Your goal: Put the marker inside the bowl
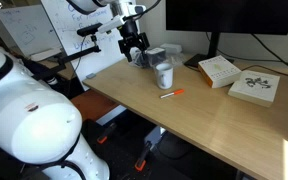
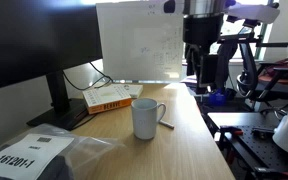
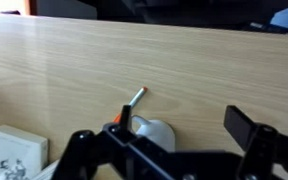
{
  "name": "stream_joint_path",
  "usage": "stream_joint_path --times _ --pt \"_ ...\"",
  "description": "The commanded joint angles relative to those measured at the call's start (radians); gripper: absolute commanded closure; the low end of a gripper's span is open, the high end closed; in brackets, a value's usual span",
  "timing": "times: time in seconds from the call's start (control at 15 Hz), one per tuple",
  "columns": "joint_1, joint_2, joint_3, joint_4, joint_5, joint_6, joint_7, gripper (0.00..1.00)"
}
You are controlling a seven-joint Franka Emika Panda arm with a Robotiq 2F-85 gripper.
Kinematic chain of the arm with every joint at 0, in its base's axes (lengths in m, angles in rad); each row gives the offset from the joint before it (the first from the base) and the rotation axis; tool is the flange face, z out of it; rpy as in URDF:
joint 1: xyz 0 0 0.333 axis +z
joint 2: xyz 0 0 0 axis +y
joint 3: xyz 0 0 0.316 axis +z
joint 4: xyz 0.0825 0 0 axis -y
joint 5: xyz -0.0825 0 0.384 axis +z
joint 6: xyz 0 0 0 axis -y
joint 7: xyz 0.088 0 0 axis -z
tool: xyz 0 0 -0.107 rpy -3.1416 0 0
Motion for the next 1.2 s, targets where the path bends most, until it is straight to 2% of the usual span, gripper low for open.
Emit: stream_joint_path --times 0.0,0.33,0.67,0.87,1.13 --pt "0.025 0.002 -0.023 0.003 -0.007 -0.003 0.006 0.00" --pt "-0.003 0.014 -0.092 -0.029 0.100 0.115 0.080 0.00" --pt "-0.042 0.072 -0.165 -0.120 0.193 0.340 0.121 0.00" --pt "-0.061 0.131 -0.185 -0.182 0.223 0.499 0.163 0.00" --pt "-0.086 0.224 -0.191 -0.215 0.219 0.686 0.287 0.00"
